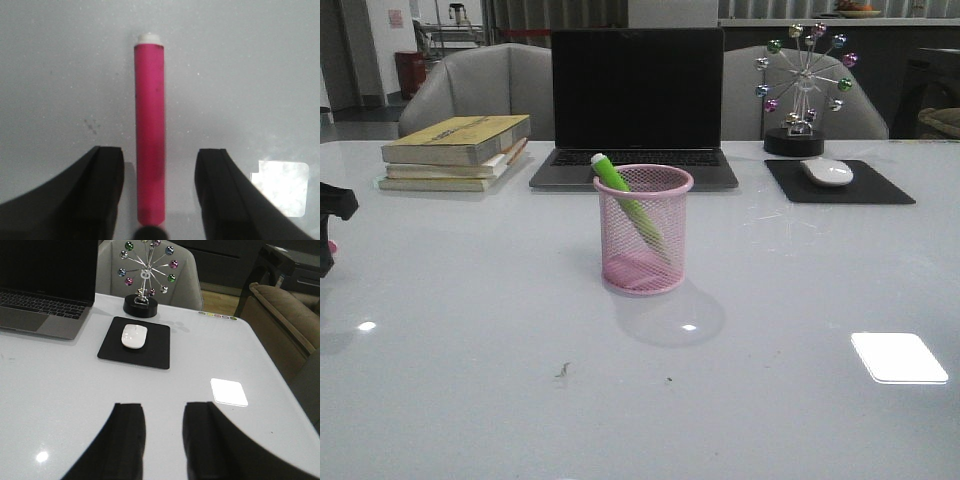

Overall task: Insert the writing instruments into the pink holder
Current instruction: 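Move the left gripper down over the pink marker, then close the left gripper on the pink marker and lift it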

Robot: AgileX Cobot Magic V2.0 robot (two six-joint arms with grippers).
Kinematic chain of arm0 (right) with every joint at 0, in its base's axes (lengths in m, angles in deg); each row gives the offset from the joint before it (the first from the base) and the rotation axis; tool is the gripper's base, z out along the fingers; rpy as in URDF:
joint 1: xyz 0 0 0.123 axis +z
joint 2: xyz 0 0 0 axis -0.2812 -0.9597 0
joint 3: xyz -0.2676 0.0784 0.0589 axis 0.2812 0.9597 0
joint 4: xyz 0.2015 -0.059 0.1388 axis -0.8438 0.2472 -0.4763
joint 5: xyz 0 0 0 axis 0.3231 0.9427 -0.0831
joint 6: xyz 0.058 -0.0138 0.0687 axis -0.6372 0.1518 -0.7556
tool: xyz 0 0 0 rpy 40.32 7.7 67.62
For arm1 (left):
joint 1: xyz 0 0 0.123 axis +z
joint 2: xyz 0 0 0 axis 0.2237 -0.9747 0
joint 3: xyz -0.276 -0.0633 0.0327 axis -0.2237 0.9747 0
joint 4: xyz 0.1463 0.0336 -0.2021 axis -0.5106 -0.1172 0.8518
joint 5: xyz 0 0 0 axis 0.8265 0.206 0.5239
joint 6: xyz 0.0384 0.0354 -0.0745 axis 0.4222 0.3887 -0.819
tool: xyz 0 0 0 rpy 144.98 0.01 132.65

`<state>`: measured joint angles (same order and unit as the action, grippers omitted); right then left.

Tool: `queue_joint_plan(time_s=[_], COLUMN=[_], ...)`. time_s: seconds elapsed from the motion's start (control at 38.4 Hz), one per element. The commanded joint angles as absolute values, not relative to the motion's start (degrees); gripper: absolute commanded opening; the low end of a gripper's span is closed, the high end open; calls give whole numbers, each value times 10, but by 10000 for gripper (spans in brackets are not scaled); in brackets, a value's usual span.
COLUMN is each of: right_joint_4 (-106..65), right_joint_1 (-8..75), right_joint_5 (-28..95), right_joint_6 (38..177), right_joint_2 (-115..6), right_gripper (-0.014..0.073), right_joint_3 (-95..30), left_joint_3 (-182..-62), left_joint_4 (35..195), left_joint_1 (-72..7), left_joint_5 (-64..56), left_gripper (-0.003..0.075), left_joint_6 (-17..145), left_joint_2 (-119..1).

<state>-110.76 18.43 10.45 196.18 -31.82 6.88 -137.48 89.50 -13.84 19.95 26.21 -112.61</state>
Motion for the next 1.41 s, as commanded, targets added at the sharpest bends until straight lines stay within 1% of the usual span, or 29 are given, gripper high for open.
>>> queue_joint_plan(time_s=[0.0,0.83,1.38], right_joint_4=[-1109,-1109,-1109], right_joint_1=[180,180,180], right_joint_5=[116,116,116], right_joint_6=[1964,1964,1964], right_joint_2=[-316,-316,-316], right_gripper=[330,330,330], right_joint_3=[53,53,53], left_joint_3=[-1393,-1393,-1393], left_joint_4=[900,899,903], left_joint_1=[-137,-137,-137], left_joint_5=[175,151,154], left_gripper=[395,395,395], left_joint_6=[263,263,263], left_joint_2=[-1096,-1098,-1123])
